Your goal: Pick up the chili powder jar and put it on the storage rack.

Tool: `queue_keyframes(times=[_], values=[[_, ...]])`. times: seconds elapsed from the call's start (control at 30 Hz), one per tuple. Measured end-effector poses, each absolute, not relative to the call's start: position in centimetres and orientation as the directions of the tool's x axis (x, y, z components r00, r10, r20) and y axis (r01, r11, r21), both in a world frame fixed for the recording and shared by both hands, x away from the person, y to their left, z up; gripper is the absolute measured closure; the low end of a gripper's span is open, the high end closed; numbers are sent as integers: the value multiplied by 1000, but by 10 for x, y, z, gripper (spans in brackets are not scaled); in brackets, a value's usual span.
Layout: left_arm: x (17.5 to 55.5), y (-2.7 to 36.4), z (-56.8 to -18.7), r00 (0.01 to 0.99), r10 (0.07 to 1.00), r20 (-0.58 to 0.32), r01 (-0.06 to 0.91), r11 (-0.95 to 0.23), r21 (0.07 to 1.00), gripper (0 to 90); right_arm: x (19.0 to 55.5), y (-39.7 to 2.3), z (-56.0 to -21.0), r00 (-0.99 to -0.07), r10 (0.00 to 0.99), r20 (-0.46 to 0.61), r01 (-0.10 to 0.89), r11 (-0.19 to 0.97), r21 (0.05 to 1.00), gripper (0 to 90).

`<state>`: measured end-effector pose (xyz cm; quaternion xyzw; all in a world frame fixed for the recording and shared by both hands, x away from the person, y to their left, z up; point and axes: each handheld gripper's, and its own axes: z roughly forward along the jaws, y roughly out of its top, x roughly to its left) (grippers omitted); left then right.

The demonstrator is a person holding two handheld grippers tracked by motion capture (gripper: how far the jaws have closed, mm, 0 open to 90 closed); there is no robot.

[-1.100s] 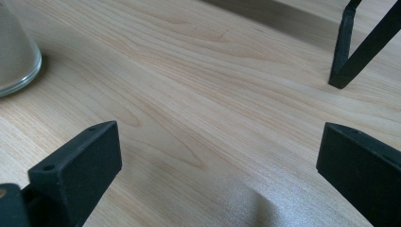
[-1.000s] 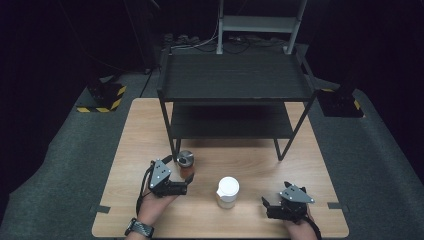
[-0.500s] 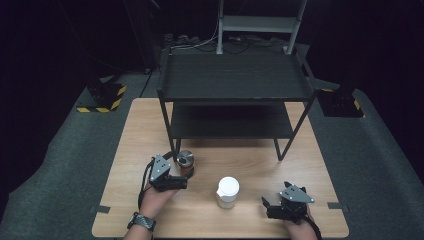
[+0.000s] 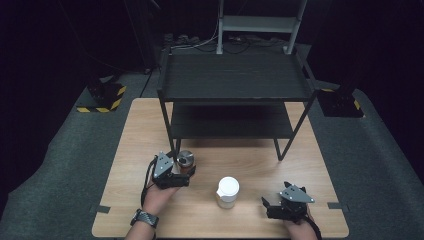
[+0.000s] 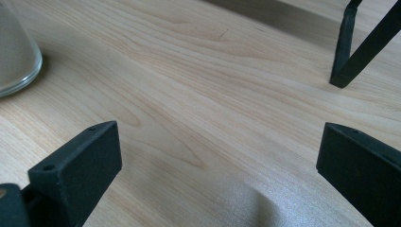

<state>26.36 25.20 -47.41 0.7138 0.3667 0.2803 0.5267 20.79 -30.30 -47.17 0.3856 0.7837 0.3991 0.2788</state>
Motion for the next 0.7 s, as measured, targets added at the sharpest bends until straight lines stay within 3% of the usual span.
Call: queue_keyframes(times=[0.33, 0.7], values=[[267, 257, -480, 588, 809, -26, 227, -134, 965, 204, 208, -303, -472, -550, 825, -129, 381, 385, 841, 0], [267, 257, -483, 588, 809, -13, 216, -142, 966, 318, 208, -303, -472, -551, 824, -131, 380, 387, 840, 0]])
